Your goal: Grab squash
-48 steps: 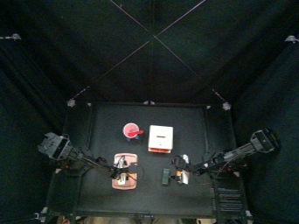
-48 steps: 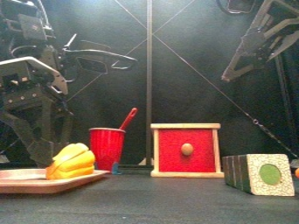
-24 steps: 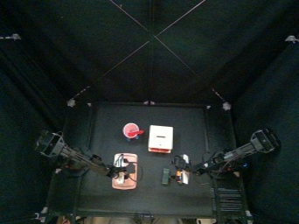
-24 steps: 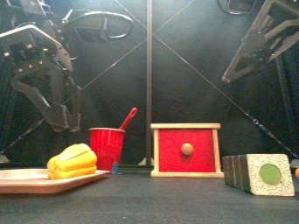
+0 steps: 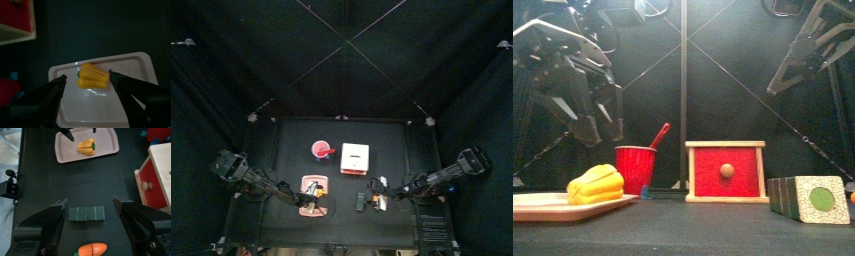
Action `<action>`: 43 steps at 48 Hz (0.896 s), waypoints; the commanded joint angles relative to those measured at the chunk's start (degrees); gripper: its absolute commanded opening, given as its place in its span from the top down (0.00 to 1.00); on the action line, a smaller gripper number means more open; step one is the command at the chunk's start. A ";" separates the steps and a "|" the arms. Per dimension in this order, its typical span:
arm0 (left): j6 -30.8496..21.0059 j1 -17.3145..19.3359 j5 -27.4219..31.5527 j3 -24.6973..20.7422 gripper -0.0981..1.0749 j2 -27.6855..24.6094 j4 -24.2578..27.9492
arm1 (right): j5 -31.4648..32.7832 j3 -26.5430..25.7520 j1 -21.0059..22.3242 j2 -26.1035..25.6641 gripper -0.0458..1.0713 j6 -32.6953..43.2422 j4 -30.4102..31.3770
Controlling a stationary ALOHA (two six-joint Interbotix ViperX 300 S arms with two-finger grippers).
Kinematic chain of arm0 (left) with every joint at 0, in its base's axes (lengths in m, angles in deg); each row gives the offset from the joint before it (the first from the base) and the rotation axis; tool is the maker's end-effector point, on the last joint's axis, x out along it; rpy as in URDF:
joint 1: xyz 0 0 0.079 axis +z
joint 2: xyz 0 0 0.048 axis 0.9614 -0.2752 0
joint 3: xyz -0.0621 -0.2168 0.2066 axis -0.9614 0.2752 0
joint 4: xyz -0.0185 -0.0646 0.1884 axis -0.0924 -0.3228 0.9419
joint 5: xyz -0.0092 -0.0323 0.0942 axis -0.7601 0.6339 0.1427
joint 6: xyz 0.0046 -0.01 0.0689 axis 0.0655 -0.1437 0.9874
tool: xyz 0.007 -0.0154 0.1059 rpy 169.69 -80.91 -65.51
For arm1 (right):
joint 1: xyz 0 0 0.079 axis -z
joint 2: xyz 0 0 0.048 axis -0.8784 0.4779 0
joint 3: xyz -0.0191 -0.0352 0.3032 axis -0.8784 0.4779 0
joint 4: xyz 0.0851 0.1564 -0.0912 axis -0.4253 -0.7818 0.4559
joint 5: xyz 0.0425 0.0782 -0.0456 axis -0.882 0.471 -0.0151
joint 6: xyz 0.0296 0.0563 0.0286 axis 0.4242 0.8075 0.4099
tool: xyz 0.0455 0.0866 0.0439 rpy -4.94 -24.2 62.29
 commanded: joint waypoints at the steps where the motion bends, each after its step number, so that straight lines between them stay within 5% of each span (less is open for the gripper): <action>1: 0.26 0.00 2.02 -2.37 0.06 -1.49 0.88 | -0.26 -0.53 0.09 -0.35 0.07 0.09 0.00; 14: 2.46 0.09 9.67 -9.40 0.06 -3.52 -7.82 | -0.70 -0.79 0.09 0.53 0.07 0.09 0.09; 29: 17.84 0.53 12.30 -13.36 0.06 -8.70 -25.49 | -0.79 -0.88 0.09 0.79 0.07 0.00 0.18; 35: 18.19 0.70 19.42 -16.26 0.06 -10.63 -23.20 | -0.70 -0.88 0.09 0.70 0.07 0.00 0.18; 43: 14.33 -1.32 28.04 -19.16 0.06 -11.78 -13.89 | -0.70 -0.79 0.09 0.70 0.07 0.00 0.18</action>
